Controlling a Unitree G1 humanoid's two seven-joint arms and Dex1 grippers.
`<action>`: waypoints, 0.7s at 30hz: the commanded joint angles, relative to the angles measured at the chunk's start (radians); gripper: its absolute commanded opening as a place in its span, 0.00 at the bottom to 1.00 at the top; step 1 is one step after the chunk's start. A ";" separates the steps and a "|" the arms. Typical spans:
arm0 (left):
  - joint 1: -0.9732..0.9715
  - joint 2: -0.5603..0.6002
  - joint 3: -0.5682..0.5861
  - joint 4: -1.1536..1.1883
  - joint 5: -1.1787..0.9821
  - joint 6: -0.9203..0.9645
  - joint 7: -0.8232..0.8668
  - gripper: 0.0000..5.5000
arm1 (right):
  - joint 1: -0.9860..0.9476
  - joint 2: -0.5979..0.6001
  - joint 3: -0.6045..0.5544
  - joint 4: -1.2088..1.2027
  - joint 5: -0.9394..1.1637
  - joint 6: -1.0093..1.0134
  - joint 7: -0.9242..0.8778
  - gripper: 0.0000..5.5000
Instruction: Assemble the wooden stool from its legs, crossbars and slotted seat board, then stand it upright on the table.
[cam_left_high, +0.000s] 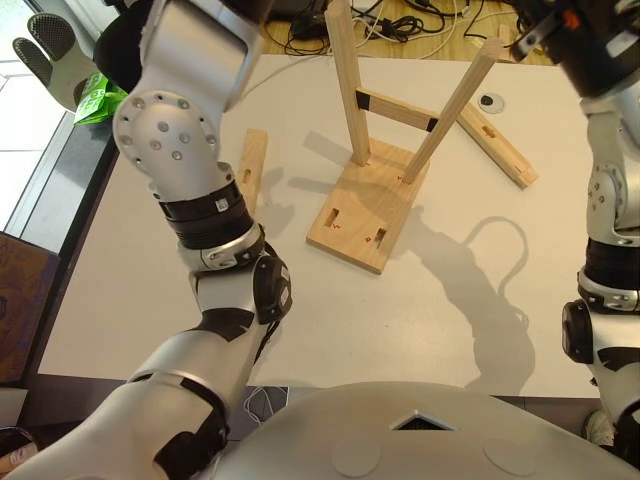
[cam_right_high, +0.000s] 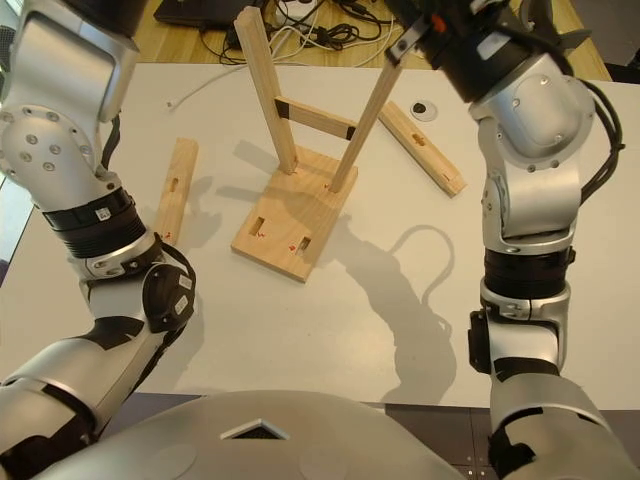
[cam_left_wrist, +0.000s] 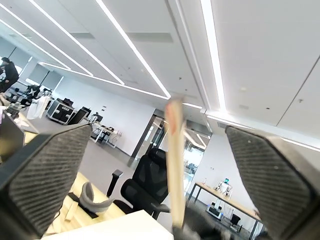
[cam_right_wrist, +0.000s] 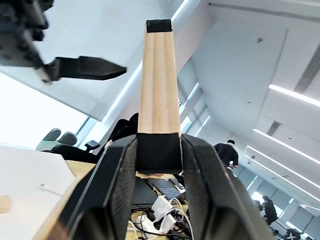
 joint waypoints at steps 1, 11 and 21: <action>-0.021 0.021 0.007 -0.018 -0.039 -0.006 0.021 0.90 | 0.044 0.002 0.027 -0.041 0.020 0.045 0.043 0.23; 0.038 0.013 -0.048 -0.016 -0.064 0.019 0.039 0.61 | 0.025 0.043 0.030 -0.062 0.016 0.077 0.037 0.23; 0.056 0.005 -0.067 -0.028 -0.099 0.012 0.074 0.29 | 0.012 0.060 0.041 -0.067 0.009 0.086 0.047 0.23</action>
